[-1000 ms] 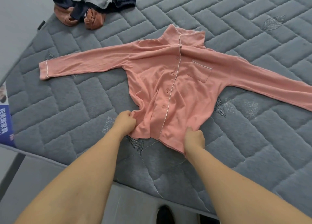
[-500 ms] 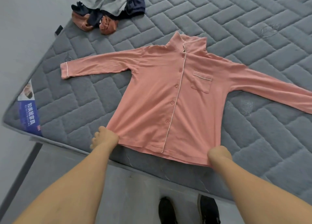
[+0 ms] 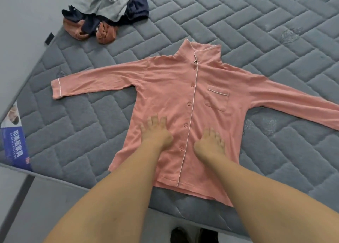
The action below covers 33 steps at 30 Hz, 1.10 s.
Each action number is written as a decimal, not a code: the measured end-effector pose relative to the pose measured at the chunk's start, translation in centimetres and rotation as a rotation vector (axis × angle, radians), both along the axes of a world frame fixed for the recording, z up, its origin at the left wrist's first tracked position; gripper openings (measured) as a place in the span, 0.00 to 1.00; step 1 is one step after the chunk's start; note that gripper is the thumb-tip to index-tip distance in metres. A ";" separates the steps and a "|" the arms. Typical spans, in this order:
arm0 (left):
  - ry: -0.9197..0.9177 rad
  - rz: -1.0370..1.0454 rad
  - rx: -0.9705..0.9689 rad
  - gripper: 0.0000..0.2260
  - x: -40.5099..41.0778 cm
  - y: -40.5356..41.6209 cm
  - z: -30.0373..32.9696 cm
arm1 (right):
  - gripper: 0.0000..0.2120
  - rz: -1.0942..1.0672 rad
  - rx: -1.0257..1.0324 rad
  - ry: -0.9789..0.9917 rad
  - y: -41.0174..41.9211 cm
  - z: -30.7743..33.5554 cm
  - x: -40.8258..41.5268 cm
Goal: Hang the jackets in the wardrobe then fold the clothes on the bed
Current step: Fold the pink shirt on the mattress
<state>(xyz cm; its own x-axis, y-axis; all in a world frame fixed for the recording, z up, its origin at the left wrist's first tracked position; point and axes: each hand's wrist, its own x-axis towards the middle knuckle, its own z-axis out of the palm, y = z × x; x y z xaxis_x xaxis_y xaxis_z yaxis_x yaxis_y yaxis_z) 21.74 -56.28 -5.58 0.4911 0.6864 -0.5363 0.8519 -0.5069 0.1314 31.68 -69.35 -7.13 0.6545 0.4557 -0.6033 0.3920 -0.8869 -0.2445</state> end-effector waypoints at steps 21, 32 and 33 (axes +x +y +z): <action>-0.352 0.043 0.316 0.32 33.4 24.9 -14.6 | 0.23 -0.110 0.340 -0.694 24.4 -14.1 33.9; -0.388 -0.079 0.486 0.29 33.9 24.9 -16.4 | 0.15 -0.097 0.459 -0.778 24.9 -15.5 34.3; -0.401 -0.085 0.500 0.28 33.9 25.0 -16.5 | 0.14 -0.093 0.467 -0.789 24.9 -15.6 34.4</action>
<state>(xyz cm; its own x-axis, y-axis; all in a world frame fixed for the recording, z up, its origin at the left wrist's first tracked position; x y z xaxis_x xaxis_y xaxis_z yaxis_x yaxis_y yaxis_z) 55.67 -31.26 -22.09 0.6507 0.7557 0.0746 0.7399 -0.6530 0.1616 66.05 -44.46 -22.72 0.8441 0.4657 0.2656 0.5296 -0.8015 -0.2778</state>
